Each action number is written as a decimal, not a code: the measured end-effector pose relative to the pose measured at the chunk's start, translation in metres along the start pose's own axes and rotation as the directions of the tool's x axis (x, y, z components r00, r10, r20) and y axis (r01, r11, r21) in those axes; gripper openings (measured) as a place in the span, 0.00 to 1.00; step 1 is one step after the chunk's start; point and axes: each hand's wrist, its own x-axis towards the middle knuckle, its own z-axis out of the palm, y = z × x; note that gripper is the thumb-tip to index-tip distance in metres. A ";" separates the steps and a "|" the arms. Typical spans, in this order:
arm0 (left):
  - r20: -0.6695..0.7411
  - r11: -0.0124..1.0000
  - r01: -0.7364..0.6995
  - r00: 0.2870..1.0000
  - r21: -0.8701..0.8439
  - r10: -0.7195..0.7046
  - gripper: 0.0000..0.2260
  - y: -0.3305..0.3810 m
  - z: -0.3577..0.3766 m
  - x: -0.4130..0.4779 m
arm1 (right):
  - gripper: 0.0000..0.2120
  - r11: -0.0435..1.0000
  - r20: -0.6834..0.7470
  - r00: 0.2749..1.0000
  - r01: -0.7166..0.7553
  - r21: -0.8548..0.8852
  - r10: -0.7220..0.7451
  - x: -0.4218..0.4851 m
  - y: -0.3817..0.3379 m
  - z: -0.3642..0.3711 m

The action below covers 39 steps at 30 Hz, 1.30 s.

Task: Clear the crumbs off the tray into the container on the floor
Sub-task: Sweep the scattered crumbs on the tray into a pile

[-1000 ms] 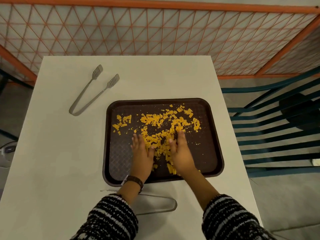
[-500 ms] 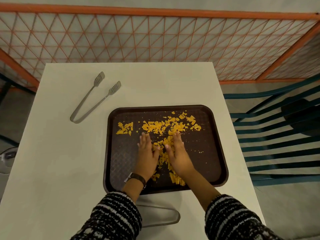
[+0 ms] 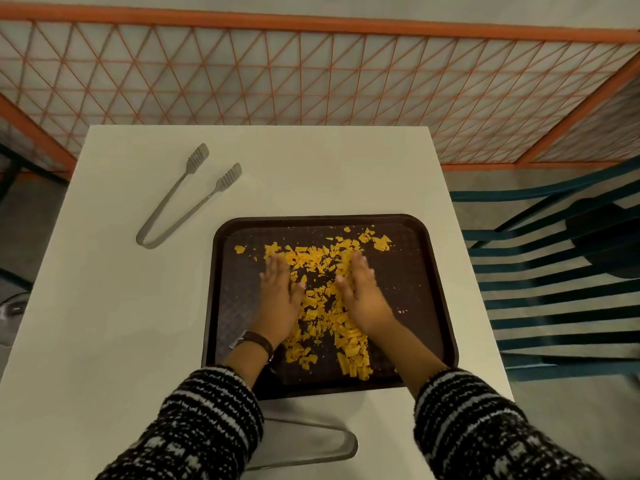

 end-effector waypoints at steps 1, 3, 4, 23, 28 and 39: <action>0.037 0.999 -0.042 0.998 -0.022 0.043 0.30 0.005 0.005 -0.005 | 0.33 0.999 0.019 0.999 0.047 0.019 -0.047 -0.003 -0.004 0.004; 0.037 0.996 -0.055 0.998 -0.068 0.058 0.30 0.008 0.004 -0.008 | 0.32 0.996 -0.005 0.998 0.068 0.064 -0.067 -0.004 -0.004 0.000; 0.001 0.996 -0.032 0.999 -0.084 0.032 0.30 0.006 -0.002 -0.006 | 0.32 0.995 -0.041 0.998 0.042 0.086 -0.038 -0.002 0.001 -0.007; 0.064 0.995 -0.093 0.993 -0.039 0.095 0.26 0.008 -0.019 0.030 | 0.29 0.985 -0.127 0.979 0.168 0.045 -0.161 0.036 0.021 -0.030; -0.080 0.992 0.099 0.992 0.076 -0.093 0.30 -0.012 -0.030 0.049 | 0.28 0.999 -0.126 0.992 0.033 0.019 -0.030 0.045 0.023 -0.049; 0.152 0.983 -0.096 0.981 -0.154 0.119 0.22 0.033 0.006 0.048 | 0.21 0.925 -0.014 0.975 0.216 0.313 -0.223 0.049 -0.014 -0.012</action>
